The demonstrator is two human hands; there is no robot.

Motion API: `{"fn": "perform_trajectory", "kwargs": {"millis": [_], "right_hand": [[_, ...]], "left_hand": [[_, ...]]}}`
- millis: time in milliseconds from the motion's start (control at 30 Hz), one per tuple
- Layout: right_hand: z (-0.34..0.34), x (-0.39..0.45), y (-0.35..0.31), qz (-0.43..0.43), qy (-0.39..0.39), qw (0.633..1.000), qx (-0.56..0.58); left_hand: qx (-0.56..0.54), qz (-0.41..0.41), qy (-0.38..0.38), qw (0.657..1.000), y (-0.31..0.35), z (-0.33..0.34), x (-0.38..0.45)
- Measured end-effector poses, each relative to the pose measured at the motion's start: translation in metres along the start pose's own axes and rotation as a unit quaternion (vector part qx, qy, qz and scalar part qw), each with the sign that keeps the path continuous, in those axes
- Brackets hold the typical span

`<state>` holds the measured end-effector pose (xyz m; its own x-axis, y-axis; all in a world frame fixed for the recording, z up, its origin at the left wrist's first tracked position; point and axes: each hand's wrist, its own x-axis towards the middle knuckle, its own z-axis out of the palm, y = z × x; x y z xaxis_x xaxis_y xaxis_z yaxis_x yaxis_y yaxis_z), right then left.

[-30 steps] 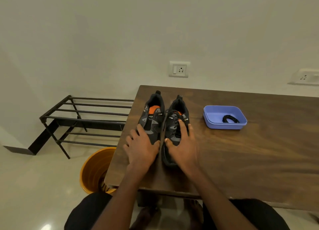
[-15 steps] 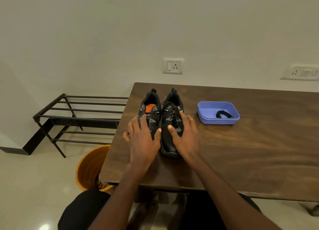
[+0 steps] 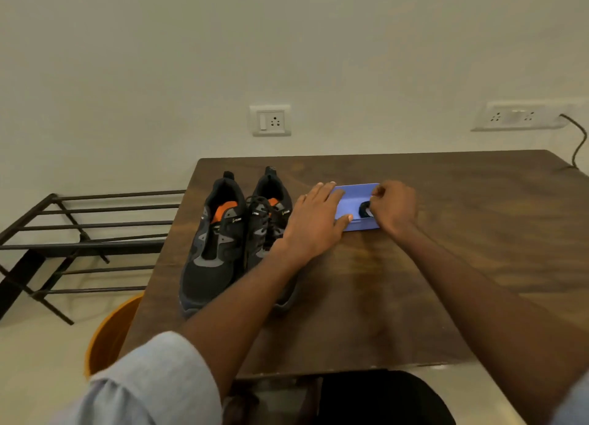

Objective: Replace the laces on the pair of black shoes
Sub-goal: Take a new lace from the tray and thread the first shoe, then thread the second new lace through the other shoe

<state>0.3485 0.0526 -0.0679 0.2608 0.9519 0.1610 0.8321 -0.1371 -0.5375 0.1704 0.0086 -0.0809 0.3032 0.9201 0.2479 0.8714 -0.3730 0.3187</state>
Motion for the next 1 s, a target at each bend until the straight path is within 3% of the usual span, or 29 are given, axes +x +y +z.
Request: {"fn": "perform_trajectory", "kwargs": {"millis": [100,167,300,433,533,633,767,833,900,933,1000], "right_hand": [[0.006,0.025,0.006,-0.056,-0.078,0.985,-0.145],[0.012,0.036,0.008,-0.071,-0.104,0.977,-0.172],[0.02,0.048,0.004,-0.097,-0.157,0.959,-0.216],[0.024,0.05,0.005,-0.095,-0.155,0.965,-0.19],[0.022,0.049,0.008,-0.052,-0.116,0.988,-0.088],[0.002,0.042,0.0,-0.016,-0.07,0.992,0.104],[-0.032,0.022,-0.018,0.022,-0.095,0.938,0.332],[-0.045,0.01,-0.027,0.045,-0.132,0.906,0.401],[-0.054,-0.003,-0.038,0.059,-0.194,0.864,0.461],[-0.058,-0.01,-0.042,0.063,-0.228,0.84,0.488],[-0.059,-0.027,-0.056,0.064,-0.277,0.807,0.517]], "left_hand": [[0.062,0.026,-0.094,0.993,0.003,0.017,0.025],[0.086,0.024,-0.13,0.988,0.001,0.026,0.03],[0.063,0.021,-0.128,0.99,-0.004,0.034,0.031],[0.021,0.032,-0.129,0.991,-0.006,0.036,0.031],[0.02,0.042,-0.113,0.992,-0.009,0.041,0.03],[-0.001,0.048,-0.084,0.995,-0.013,0.047,0.031],[-0.037,0.045,-0.047,0.997,-0.012,0.048,0.029],[-0.101,-0.008,0.017,0.995,-0.008,0.038,0.021],[-0.255,-0.112,0.12,0.953,-0.004,0.017,0.005],[-0.363,-0.168,0.158,0.903,0.001,0.003,-0.005],[-0.601,-0.24,0.177,0.741,0.007,-0.031,-0.029]]}}
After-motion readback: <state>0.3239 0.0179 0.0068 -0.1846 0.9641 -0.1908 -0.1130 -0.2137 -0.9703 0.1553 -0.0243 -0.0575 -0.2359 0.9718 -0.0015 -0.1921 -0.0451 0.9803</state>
